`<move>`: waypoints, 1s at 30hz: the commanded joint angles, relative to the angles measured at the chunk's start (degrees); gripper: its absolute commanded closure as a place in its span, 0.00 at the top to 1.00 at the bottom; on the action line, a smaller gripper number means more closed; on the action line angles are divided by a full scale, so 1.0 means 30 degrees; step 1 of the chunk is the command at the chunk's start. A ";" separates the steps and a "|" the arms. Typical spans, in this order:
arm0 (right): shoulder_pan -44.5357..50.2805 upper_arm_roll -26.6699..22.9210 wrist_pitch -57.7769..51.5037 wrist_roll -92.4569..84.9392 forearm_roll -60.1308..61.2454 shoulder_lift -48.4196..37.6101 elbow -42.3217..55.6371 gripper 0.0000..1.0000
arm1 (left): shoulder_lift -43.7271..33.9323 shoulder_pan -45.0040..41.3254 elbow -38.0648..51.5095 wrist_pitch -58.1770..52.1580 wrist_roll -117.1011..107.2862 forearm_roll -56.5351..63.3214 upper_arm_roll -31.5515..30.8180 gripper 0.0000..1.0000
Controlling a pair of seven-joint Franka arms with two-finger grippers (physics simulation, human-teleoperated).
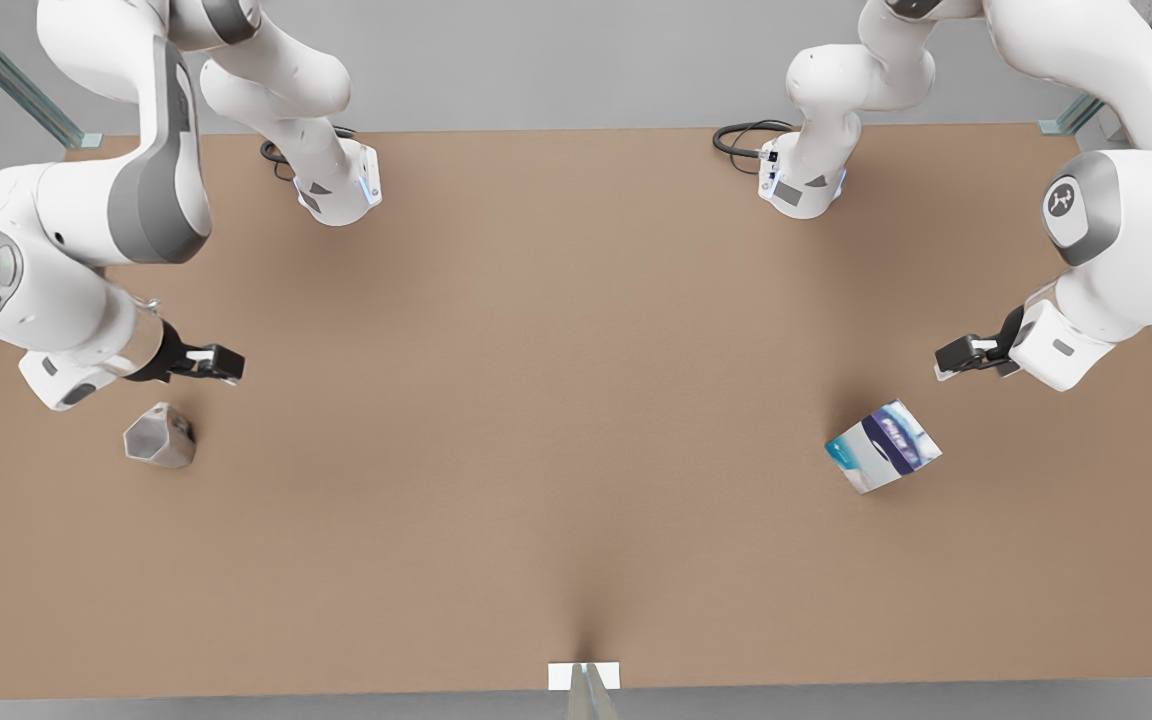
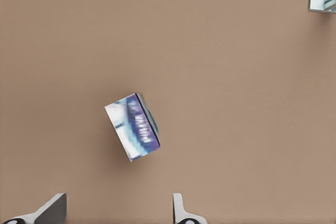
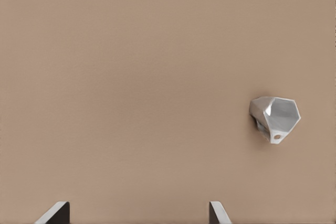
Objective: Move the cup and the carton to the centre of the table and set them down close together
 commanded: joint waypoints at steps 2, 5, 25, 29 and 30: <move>0.0004 0.0054 0.0000 -0.0029 0.0000 0.0052 0.0000 1.00 | -0.0036 0.0006 -0.0040 0.0000 0.0000 0.0003 0.0003 1.00; -0.0055 -0.0092 -0.0205 -0.0264 -0.0088 0.0227 -0.0029 1.00 | -0.0036 0.0006 -0.0040 -0.0058 0.0000 0.0003 0.0003 1.00; -0.0084 -0.5395 1.6987 -0.7266 0.2607 -0.0858 -1.3738 1.00 | 0.0022 0.0006 -0.1154 0.0000 -0.0029 0.0033 0.0061 1.00; -0.0055 -0.5746 1.7812 -0.7557 0.2666 -0.0330 -1.4121 1.00 | 0.0110 0.0006 -0.1154 -0.0029 -0.0029 0.0033 0.0061 1.00; -0.0025 -0.6068 1.7813 -0.8144 0.2666 -0.0095 -1.3945 1.00 | 0.0139 0.0006 -0.1154 -0.0029 0.0000 0.0033 0.0061 1.00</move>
